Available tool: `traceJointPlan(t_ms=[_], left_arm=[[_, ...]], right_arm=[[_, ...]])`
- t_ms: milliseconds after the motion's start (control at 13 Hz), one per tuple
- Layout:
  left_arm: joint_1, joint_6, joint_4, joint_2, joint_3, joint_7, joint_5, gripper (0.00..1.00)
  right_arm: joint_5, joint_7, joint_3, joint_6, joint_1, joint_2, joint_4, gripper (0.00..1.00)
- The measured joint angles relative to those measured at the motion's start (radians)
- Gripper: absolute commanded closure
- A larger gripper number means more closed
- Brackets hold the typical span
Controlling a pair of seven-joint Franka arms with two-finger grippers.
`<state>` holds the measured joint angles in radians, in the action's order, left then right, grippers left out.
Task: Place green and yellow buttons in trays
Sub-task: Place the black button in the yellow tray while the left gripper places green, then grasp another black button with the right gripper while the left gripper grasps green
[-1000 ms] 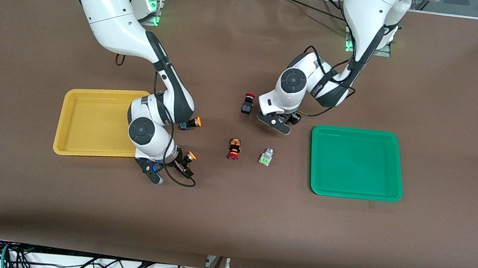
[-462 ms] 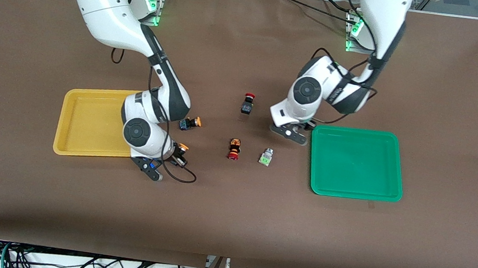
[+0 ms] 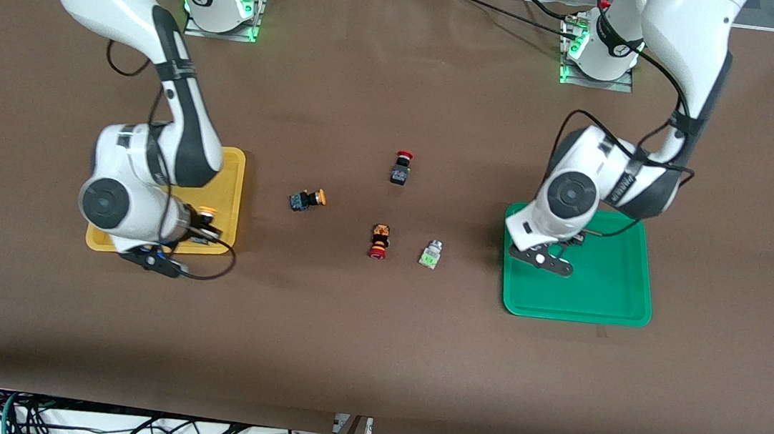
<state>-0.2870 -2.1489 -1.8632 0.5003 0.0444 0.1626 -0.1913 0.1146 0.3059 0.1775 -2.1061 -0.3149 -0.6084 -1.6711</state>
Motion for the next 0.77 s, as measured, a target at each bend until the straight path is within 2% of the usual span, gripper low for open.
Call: traceJointPlan(t_ms=[77,154,231,462,615,769], left_arm=[[0.017,-0.037,-0.001,0.03,0.0,-0.013,0.0,0.0],[0.024,-0.073,0.0,0.06,0.0,-0.016,0.0,0.0],[0.024,-0.091,0.002,0.08,0.001,-0.017,0.0,0.0],[0.033,0.008,0.042,0.05,0.032,-0.016,0.002,0.0],[0.032,0.081,0.118,0.01,0.068,-0.009,0.075,0.0],[0.021,0.095,0.199,0.014,0.083,-0.006,0.174,0.0]], right_arm=[[0.005,-0.05,0.023,-0.063,0.004,0.02,-0.085,0.46],[0.017,-0.07,0.031,-0.1,0.007,0.03,-0.146,0.2],[0.039,-0.071,0.031,-0.11,0.006,0.033,-0.178,0.14],[0.104,0.054,0.016,-0.04,-0.013,0.065,-0.161,0.12],[0.115,0.245,-0.03,0.002,-0.035,0.094,-0.124,0.12],[0.16,0.443,-0.093,-0.001,-0.059,0.102,-0.112,0.12]])
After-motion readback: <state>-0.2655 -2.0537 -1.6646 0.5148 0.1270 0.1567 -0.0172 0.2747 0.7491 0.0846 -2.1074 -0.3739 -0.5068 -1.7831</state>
